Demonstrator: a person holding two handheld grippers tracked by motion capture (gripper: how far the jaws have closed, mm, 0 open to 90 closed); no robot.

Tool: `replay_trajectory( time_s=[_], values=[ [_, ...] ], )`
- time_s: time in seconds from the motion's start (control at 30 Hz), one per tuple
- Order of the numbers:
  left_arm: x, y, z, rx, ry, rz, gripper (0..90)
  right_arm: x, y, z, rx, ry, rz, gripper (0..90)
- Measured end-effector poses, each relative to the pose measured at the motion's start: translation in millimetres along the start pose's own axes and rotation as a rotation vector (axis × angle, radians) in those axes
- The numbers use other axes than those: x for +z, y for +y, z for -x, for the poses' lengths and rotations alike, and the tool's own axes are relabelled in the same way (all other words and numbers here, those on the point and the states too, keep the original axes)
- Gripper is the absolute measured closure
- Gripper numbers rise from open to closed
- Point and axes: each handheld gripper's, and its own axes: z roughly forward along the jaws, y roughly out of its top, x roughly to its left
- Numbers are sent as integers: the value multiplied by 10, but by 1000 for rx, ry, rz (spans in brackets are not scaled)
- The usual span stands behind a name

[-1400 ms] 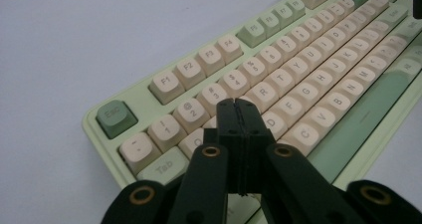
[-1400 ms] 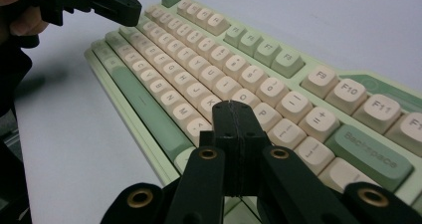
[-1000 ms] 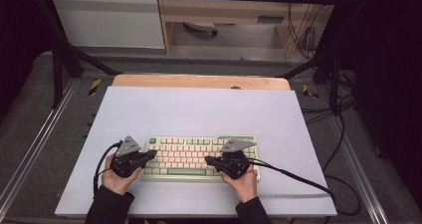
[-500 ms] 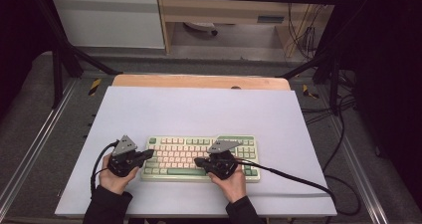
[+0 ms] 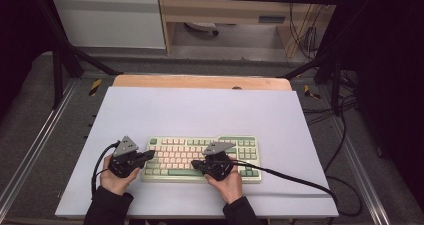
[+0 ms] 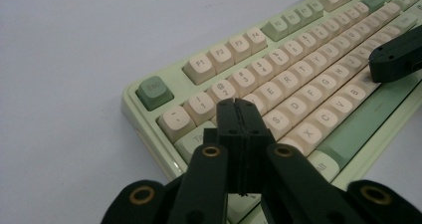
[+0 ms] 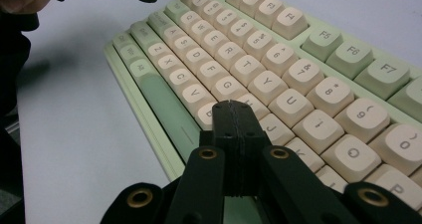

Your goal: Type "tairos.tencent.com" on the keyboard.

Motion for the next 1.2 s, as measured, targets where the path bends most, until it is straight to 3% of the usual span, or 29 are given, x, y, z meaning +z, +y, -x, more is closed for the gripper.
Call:
replay_trajectory(
  time_s=[0.53,1.03,1.2],
  values=[
    [-2,2,3,5,-1,0,899,21,-20,-9,-18,1,-12,900],
    [-26,19,29,10,-9,7,899,-268,137,39,-37,-39,52,900],
    [-21,24,54,14,-16,6,899,-356,107,114,-19,-49,63,900]
  ],
)
